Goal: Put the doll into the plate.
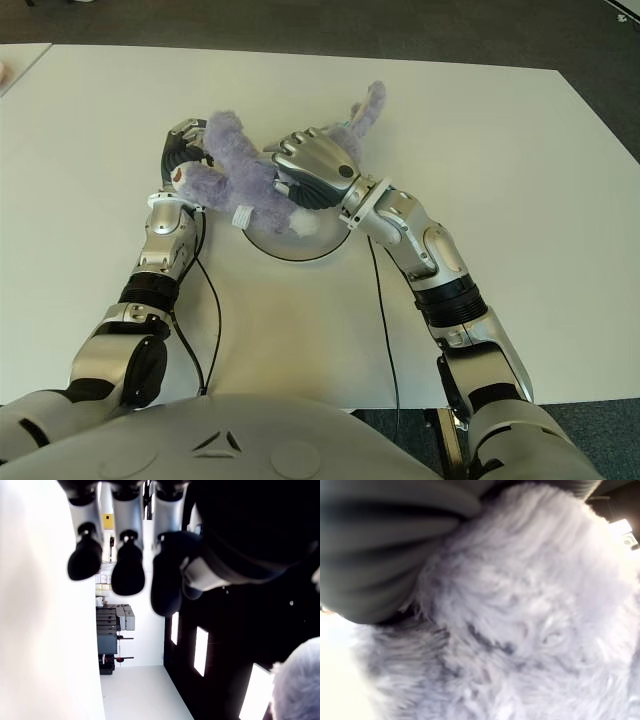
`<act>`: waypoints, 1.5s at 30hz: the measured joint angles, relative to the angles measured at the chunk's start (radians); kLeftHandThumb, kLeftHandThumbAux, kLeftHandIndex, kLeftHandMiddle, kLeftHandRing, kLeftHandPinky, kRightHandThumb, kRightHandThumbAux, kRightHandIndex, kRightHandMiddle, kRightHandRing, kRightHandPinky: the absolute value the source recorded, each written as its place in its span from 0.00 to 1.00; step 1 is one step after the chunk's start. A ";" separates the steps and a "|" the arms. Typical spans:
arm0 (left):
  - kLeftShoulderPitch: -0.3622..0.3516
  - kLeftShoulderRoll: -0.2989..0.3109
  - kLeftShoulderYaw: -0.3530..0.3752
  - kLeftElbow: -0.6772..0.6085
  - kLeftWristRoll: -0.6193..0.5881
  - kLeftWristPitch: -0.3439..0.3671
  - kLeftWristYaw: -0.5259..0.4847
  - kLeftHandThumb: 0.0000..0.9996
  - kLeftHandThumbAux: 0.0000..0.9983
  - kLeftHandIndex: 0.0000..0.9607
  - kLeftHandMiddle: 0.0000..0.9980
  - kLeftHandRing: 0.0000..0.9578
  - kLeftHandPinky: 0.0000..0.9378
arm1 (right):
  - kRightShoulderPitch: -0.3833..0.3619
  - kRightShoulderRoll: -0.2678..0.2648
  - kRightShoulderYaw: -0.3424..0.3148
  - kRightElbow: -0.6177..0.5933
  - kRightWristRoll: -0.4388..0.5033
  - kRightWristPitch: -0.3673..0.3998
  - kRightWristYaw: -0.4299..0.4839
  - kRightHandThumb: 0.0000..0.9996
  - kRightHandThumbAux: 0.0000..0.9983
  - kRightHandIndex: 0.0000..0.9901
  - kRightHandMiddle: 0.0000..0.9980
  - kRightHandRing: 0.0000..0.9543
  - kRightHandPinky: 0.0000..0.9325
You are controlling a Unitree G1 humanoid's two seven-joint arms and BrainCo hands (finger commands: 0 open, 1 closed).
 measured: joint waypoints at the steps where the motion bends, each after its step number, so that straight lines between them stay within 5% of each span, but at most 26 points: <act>1: 0.000 0.000 0.000 0.000 0.000 0.000 0.000 0.72 0.70 0.46 0.72 0.78 0.78 | 0.001 -0.001 0.000 -0.002 -0.001 0.001 0.000 0.85 0.67 0.43 0.49 0.74 0.80; 8: 0.002 0.000 -0.001 -0.003 0.000 0.001 0.000 0.71 0.70 0.46 0.73 0.79 0.78 | 0.006 -0.002 -0.007 -0.013 0.020 0.017 0.023 0.94 0.63 0.20 0.48 0.69 0.75; 15: 0.005 0.000 -0.003 -0.008 0.000 0.006 0.000 0.72 0.70 0.46 0.72 0.78 0.79 | 0.007 -0.002 -0.019 -0.035 0.129 0.066 0.141 0.74 0.49 0.05 0.17 0.40 0.51; 28: 0.005 0.000 -0.005 -0.009 0.000 0.008 0.000 0.72 0.70 0.46 0.72 0.78 0.79 | 0.006 -0.016 -0.038 -0.056 0.265 0.097 0.266 0.63 0.42 0.00 0.01 0.17 0.28; 33: 0.005 -0.001 -0.006 -0.009 0.000 0.008 0.000 0.72 0.70 0.46 0.72 0.78 0.79 | 0.000 -0.036 -0.049 -0.055 0.305 0.079 0.296 0.52 0.36 0.00 0.00 0.03 0.07; 45: 0.005 -0.001 -0.006 -0.009 0.000 0.007 -0.015 0.72 0.70 0.46 0.72 0.78 0.79 | -0.013 -0.081 -0.066 -0.052 0.324 0.042 0.332 0.38 0.21 0.00 0.00 0.00 0.00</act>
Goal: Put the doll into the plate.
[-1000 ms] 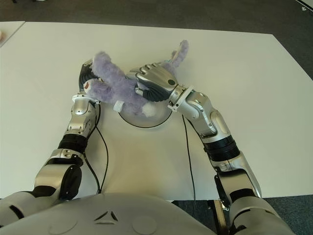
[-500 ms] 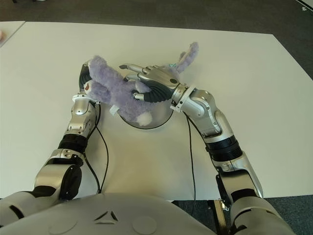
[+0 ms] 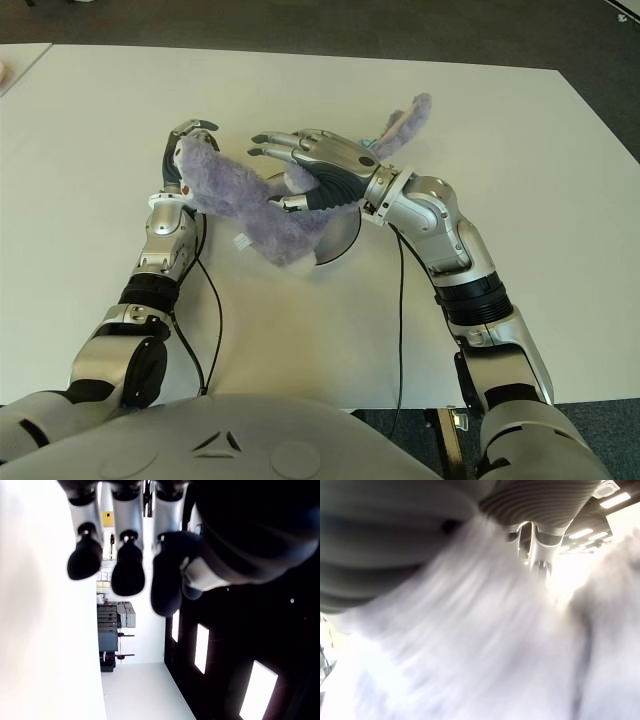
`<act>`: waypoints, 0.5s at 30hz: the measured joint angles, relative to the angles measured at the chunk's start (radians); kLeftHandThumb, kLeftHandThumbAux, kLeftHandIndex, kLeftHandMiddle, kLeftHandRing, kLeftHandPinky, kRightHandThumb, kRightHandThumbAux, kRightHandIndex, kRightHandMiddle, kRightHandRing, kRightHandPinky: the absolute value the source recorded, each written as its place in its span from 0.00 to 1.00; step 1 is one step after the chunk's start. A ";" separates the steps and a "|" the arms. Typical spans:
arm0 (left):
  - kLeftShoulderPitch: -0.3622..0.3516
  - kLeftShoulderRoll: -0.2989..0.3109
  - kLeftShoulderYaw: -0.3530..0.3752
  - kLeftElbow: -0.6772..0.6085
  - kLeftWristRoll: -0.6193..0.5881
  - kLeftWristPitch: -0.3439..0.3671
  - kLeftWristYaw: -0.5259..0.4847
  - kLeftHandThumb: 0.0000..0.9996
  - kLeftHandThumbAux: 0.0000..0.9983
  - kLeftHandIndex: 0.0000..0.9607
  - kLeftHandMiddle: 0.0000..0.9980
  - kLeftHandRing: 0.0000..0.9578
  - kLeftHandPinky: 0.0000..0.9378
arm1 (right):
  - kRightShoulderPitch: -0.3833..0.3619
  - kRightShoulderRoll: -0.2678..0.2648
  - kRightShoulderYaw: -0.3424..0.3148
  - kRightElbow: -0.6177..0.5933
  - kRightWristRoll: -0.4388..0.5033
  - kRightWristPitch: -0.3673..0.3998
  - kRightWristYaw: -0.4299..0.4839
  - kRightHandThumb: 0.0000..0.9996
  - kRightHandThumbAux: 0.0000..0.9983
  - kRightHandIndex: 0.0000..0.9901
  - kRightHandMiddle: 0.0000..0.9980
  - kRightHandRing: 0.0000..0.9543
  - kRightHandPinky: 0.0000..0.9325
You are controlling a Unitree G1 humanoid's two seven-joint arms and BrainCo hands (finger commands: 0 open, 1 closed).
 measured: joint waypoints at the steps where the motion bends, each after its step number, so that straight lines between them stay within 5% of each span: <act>1: 0.000 0.000 0.000 0.000 0.000 0.000 -0.001 0.72 0.70 0.46 0.72 0.78 0.79 | 0.000 -0.001 -0.001 0.000 0.000 0.000 0.000 0.38 0.21 0.00 0.00 0.00 0.00; 15: 0.000 -0.001 0.000 0.000 0.000 0.000 -0.006 0.72 0.70 0.46 0.72 0.78 0.78 | -0.003 -0.013 -0.010 0.012 0.031 -0.015 0.019 0.33 0.16 0.00 0.00 0.00 0.00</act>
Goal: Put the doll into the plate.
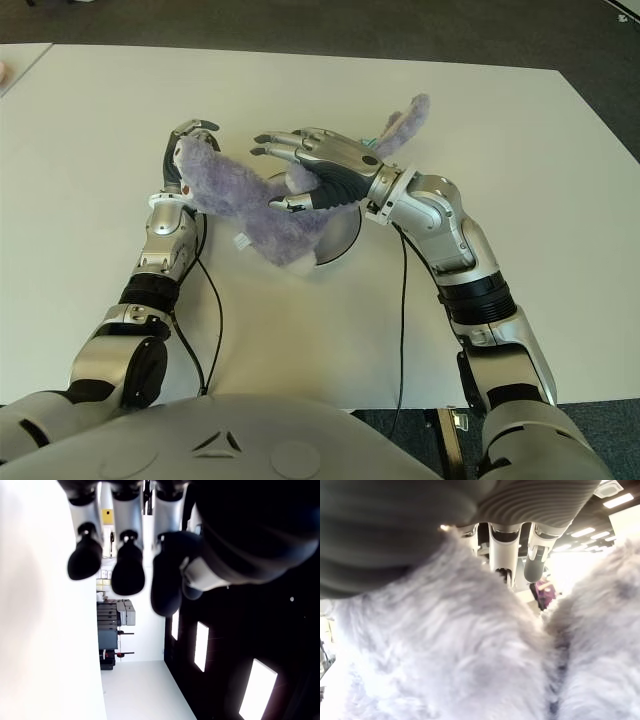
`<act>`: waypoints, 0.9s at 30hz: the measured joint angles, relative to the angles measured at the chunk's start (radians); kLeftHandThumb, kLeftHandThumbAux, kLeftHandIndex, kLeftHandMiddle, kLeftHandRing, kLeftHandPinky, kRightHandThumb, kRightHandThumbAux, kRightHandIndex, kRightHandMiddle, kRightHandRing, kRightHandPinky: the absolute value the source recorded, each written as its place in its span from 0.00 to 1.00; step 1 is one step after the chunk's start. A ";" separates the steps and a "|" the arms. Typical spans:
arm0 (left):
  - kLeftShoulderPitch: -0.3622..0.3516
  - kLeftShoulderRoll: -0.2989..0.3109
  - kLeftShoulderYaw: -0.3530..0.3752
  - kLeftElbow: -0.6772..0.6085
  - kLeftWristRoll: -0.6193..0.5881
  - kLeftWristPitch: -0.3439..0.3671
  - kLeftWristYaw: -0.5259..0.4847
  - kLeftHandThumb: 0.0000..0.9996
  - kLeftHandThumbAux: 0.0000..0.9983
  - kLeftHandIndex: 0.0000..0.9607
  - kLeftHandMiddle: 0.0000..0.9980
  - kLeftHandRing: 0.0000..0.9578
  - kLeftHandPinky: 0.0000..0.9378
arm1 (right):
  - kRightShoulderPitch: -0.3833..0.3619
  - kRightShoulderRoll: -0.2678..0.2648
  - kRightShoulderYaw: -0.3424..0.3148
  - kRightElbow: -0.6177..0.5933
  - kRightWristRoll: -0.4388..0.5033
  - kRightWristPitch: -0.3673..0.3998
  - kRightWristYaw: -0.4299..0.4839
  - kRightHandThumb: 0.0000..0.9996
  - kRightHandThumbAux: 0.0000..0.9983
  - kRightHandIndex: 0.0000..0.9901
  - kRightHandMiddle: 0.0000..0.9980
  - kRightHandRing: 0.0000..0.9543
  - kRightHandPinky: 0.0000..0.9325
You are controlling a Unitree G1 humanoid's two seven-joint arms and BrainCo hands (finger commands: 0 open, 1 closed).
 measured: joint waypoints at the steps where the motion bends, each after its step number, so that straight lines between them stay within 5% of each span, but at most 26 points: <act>1: 0.000 0.000 0.000 0.000 0.000 0.000 0.000 0.72 0.70 0.46 0.72 0.78 0.78 | -0.001 -0.001 -0.001 0.003 0.004 -0.002 0.002 0.33 0.16 0.00 0.00 0.00 0.00; 27: 0.001 -0.005 0.000 -0.004 0.000 0.000 -0.007 0.72 0.70 0.46 0.72 0.77 0.77 | -0.044 -0.009 -0.033 0.067 0.143 -0.007 0.086 0.39 0.13 0.00 0.00 0.00 0.00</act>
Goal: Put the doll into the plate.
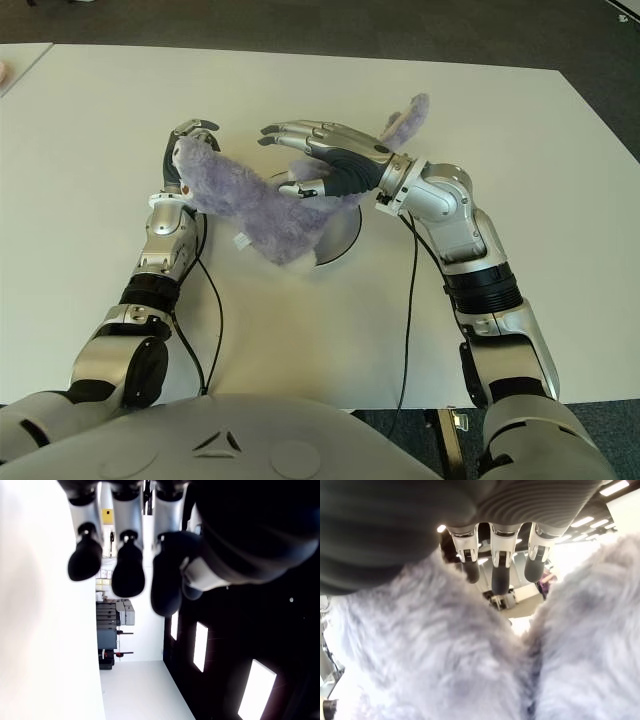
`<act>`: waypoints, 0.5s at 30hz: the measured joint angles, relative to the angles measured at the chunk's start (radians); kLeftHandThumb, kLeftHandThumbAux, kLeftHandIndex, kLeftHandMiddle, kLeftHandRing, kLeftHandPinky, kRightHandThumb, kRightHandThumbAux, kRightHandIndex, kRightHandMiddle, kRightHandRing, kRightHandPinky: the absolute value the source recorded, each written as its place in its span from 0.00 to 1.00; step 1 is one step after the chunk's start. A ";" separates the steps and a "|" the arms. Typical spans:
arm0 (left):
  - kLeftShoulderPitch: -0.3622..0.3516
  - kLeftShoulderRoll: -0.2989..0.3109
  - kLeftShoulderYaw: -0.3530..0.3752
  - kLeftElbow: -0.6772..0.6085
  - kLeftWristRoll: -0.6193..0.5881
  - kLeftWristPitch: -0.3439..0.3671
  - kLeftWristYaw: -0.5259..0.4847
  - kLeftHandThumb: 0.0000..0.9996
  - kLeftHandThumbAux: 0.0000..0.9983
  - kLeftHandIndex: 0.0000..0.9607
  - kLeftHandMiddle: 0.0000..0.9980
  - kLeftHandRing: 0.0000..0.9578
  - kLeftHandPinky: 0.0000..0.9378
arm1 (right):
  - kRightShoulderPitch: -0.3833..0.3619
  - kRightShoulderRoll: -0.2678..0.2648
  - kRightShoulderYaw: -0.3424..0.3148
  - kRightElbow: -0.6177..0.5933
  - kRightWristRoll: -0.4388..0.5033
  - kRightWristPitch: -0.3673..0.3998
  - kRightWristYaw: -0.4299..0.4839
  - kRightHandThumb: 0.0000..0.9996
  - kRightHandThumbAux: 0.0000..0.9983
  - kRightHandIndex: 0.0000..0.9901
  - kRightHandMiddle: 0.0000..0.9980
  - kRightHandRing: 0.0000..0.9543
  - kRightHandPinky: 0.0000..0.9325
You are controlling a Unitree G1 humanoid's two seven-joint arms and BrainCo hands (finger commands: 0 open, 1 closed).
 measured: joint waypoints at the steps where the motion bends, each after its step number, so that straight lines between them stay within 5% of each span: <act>1: 0.000 0.000 0.000 -0.001 0.000 0.000 0.000 0.72 0.70 0.46 0.72 0.77 0.77 | -0.003 0.000 -0.002 0.003 0.011 0.003 0.005 0.40 0.13 0.00 0.00 0.00 0.00; 15: 0.001 -0.002 -0.001 -0.002 0.000 0.000 0.000 0.72 0.70 0.46 0.73 0.78 0.78 | -0.031 -0.007 -0.094 -0.004 0.166 0.149 0.060 0.55 0.18 0.00 0.00 0.00 0.00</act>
